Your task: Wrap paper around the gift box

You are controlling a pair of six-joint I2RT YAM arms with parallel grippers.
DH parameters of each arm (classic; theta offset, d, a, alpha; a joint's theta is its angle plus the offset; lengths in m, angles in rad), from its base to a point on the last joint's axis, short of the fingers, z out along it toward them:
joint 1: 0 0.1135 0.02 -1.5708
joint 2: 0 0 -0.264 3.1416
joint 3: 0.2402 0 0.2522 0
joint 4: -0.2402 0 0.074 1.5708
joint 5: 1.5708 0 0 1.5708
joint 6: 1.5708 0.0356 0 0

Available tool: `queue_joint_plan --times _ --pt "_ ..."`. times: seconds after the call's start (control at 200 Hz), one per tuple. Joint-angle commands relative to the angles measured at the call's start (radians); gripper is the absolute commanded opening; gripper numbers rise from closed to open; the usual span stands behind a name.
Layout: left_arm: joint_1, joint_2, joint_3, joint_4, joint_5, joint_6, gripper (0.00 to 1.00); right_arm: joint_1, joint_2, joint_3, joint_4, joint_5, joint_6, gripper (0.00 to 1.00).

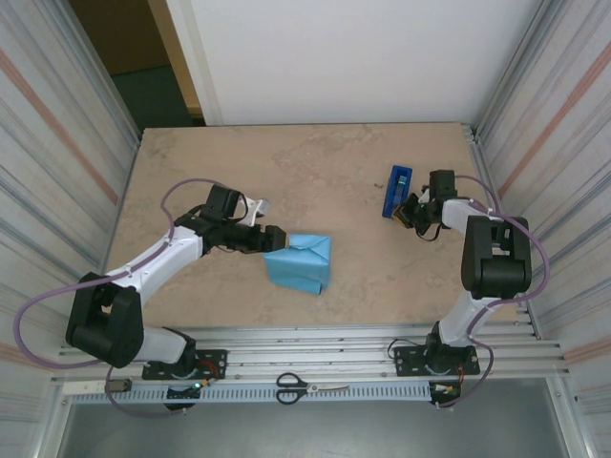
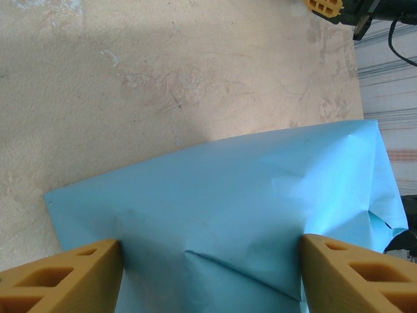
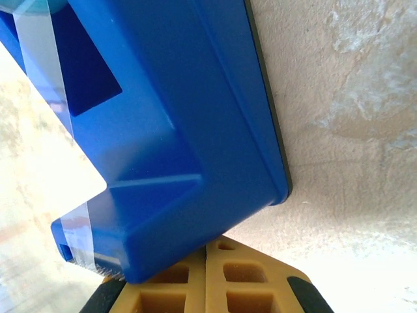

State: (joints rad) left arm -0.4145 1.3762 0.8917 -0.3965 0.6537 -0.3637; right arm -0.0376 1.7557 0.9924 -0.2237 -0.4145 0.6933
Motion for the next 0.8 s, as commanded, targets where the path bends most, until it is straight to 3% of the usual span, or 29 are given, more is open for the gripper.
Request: queue_joint_plan --times 0.0,0.276,0.596,0.797 --pt "-0.02 0.029 -0.029 -0.09 -0.04 0.016 0.69 0.014 0.027 -0.007 -0.173 0.095 -0.055 0.0" --pt "-0.02 0.032 -0.029 -0.092 -0.039 0.019 0.69 0.039 -0.025 0.012 -0.253 0.172 -0.084 0.0" --pt "-0.021 0.032 -0.03 -0.093 -0.039 0.02 0.69 -0.003 0.006 -0.012 -0.198 0.081 -0.081 0.0" --pt "-0.021 0.032 -0.019 -0.099 -0.042 0.021 0.69 0.013 -0.138 -0.048 -0.225 -0.014 -0.11 0.0"
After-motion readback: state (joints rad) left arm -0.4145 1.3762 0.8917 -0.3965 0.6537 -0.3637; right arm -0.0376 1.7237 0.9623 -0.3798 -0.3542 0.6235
